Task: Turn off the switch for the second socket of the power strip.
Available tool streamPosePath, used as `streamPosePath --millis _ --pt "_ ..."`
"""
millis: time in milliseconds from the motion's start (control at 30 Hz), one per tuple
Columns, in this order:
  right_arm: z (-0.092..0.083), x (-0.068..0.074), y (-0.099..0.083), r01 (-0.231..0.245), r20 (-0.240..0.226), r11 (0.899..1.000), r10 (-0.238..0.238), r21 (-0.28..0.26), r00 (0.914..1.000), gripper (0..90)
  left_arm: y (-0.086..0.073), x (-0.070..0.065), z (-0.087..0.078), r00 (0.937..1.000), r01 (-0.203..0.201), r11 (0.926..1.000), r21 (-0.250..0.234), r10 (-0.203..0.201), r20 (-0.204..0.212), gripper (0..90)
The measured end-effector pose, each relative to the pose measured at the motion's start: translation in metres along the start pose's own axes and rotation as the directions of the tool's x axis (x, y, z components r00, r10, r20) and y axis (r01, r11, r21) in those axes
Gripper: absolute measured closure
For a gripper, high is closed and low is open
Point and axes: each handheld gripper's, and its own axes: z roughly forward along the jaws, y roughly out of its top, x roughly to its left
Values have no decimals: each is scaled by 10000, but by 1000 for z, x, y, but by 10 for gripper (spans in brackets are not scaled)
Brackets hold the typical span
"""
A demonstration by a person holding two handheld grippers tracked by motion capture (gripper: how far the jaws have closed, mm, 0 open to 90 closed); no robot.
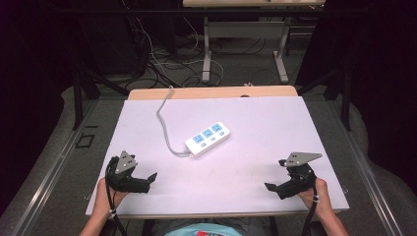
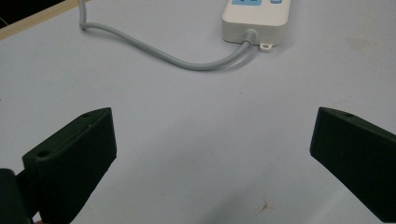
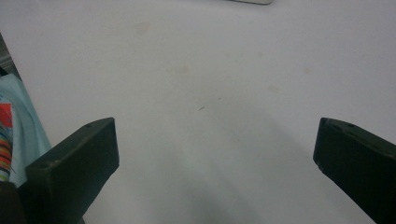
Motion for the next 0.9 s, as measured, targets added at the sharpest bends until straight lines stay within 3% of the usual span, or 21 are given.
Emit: streamPosePath --millis 167,600,900 --pt "-1 0 0 29 -3 10000 -29 1 10000 0 6 1 1 10000 46 10000 22 -45 -78 3" --pt "0 -1 0 76 -17 10000 -76 1 10000 0 22 -1 10 9991 -348 9991 226 353 -217 3" --pt "2 -1 0 64 35 10000 -64 -21 10000 0 29 -1 16 9995 -266 9996 124 268 -170 3"
